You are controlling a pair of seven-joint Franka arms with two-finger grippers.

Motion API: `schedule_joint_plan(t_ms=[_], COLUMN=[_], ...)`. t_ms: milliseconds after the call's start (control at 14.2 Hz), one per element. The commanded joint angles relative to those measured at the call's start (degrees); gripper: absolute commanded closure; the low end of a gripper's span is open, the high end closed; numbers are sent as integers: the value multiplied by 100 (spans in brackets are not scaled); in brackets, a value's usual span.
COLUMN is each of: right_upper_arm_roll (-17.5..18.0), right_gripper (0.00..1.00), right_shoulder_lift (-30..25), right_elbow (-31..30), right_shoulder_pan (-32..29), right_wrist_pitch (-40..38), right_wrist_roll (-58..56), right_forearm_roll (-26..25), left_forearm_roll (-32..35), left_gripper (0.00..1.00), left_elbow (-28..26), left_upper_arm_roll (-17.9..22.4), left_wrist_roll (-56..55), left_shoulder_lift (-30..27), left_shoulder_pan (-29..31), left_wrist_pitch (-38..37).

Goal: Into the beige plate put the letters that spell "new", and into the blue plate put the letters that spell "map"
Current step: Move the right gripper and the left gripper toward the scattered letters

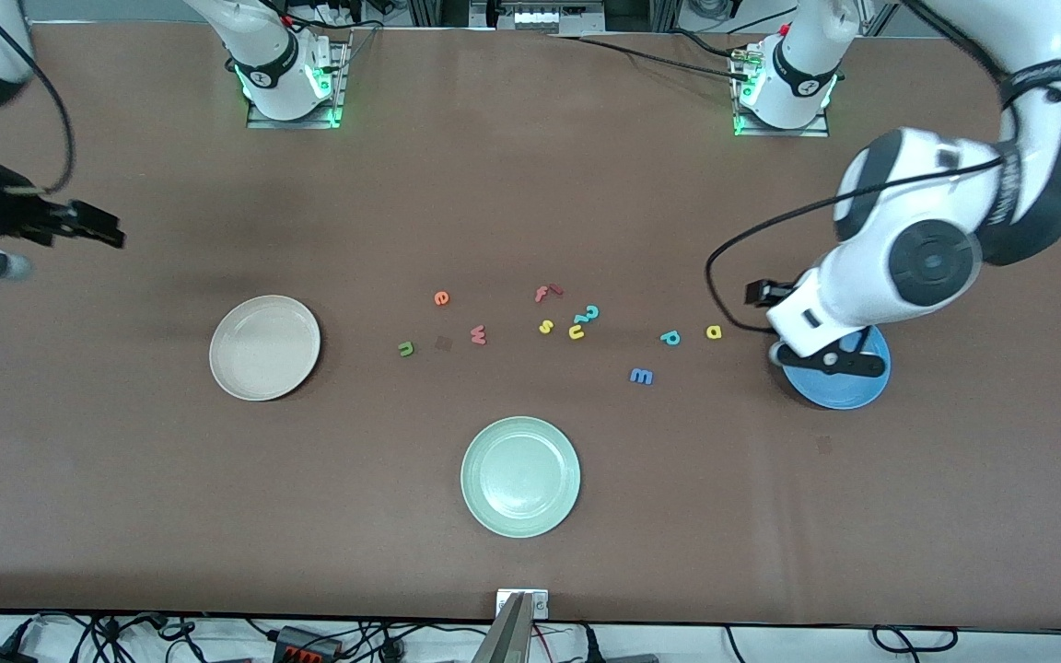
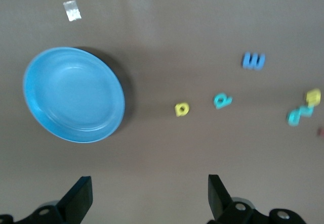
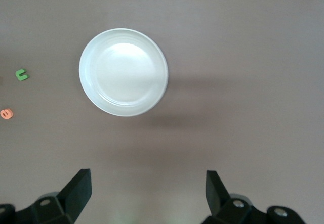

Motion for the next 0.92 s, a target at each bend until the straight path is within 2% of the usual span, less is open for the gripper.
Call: schedule_joint_plan(t_ms=[0, 212, 424, 565, 706, 848], right_upper_arm_roll=[3, 3, 12, 12, 3, 12], right_gripper=[0, 0, 0, 0, 0, 0], right_shoulder_lift=[602, 1164, 1841, 2210, 2570, 2844], right_elbow=[38, 38, 46, 64, 143, 169], right_shoulder_pan=[550, 1201, 1816, 2264, 2537, 2740], right_wrist_pitch=[417, 901, 1594, 2086, 2421, 2817], right_wrist_roll=[92, 417, 1056, 1400, 1943, 2184], right_forearm_roll=[27, 27, 45, 89, 106, 106], left_forearm_roll=[-47, -274, -967, -1276, -1216, -1207], left_gripper=[0, 0, 0, 0, 0, 0], left_elbow=[143, 134, 126, -40, -129, -147], left_upper_arm_roll=[43, 43, 43, 52, 52, 61], left_wrist_roll=[-1871, -3919, -5826, -6812, -7369, -7432], left_shoulder_lift=[372, 803, 1111, 1295, 1384, 1647], left_shoulder_pan=[-277, -489, -506, -515, -568, -612], left_wrist_pitch=[371, 1170, 1953, 2733, 2896, 3166])
